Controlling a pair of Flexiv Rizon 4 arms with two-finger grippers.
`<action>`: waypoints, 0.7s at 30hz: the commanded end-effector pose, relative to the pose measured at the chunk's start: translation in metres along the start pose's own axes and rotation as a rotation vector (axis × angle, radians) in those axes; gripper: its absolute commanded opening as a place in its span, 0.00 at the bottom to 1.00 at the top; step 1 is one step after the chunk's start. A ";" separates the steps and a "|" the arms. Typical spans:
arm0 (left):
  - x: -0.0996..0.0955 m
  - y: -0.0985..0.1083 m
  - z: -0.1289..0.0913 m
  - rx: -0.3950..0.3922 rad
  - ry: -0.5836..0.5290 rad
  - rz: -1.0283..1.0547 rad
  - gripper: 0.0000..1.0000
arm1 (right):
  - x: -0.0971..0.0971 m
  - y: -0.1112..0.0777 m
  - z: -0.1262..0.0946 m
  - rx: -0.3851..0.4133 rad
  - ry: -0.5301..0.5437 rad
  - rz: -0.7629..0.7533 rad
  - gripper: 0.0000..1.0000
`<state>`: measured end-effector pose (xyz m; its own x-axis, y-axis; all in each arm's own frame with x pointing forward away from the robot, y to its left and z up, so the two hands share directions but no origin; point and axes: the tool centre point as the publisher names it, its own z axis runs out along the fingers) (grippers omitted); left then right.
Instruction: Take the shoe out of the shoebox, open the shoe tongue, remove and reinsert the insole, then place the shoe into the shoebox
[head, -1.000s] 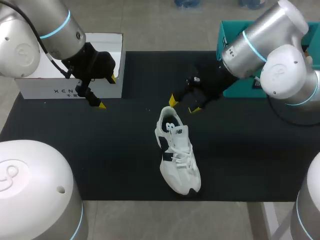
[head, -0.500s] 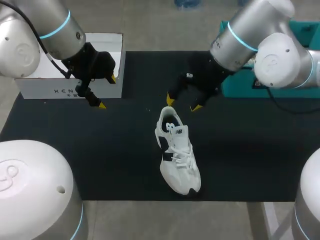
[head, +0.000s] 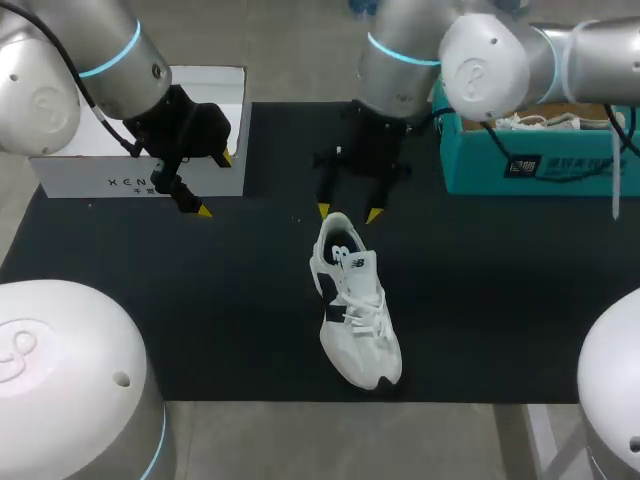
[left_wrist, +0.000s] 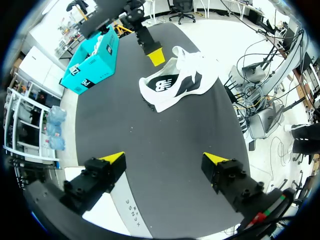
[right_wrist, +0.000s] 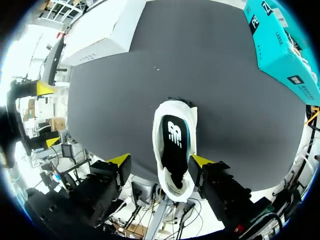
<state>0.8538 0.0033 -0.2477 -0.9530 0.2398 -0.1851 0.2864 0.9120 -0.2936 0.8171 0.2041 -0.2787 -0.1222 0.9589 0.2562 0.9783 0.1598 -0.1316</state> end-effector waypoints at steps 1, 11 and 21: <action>0.000 0.000 0.000 -0.003 0.000 0.000 1.00 | 0.006 0.010 0.012 0.070 -0.224 -0.004 0.00; 0.000 0.000 0.000 -0.003 0.000 0.000 1.00 | -0.002 0.005 0.033 0.034 -0.219 -0.022 0.00; 0.000 0.000 0.000 -0.003 0.000 0.000 1.00 | -0.011 0.002 0.063 -0.038 -0.214 -0.049 0.00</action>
<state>0.8538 0.0033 -0.2477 -0.9530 0.2398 -0.1850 0.2865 0.9120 -0.2936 0.8155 0.2107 -0.3327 -0.2007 0.9788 0.0415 0.9734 0.2041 -0.1045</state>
